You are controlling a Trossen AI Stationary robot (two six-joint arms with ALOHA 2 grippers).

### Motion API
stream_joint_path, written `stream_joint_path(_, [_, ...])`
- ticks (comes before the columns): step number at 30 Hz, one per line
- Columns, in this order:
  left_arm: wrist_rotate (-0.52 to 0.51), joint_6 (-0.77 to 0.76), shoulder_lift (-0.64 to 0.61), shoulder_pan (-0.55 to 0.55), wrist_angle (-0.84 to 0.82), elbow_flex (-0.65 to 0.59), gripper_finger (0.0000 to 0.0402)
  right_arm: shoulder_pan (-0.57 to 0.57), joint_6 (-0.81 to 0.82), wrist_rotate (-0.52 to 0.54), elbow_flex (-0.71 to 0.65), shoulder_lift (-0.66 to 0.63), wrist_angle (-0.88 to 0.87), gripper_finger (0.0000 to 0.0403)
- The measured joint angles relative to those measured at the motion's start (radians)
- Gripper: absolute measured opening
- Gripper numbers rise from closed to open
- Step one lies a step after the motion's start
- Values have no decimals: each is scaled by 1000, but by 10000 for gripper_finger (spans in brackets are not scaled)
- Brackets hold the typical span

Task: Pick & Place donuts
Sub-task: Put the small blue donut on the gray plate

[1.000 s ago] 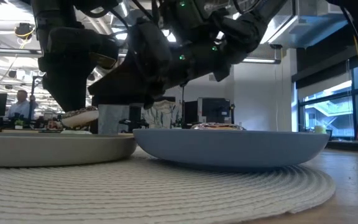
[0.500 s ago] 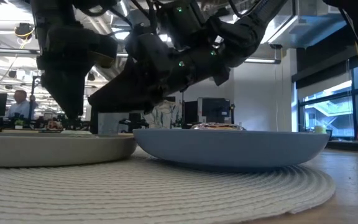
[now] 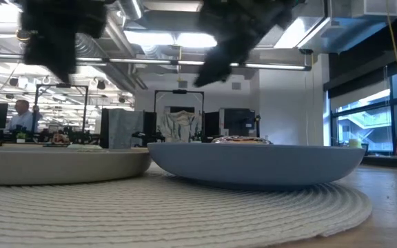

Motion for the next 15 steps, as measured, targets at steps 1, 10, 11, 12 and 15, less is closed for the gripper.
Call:
stream_joint_path(1, [31,-45,-3,-8,-27,0,152,-13,1,17,-11,-36,-27,174])
stream_joint_path(10, [200,-437,79,-217,-103,0,148,-79,113,209,-146,-227,-49,174])
stream_joint_path(11, [202,-476,95,-252,-99,0,148,-83,130,211,-159,-228,-46,174])
stream_joint_path(12, [202,-514,107,-283,-95,0,149,-83,135,215,-169,-226,-41,174])
stream_joint_path(15, [203,-618,148,-356,-84,0,151,-83,132,216,-198,-224,-32,174])
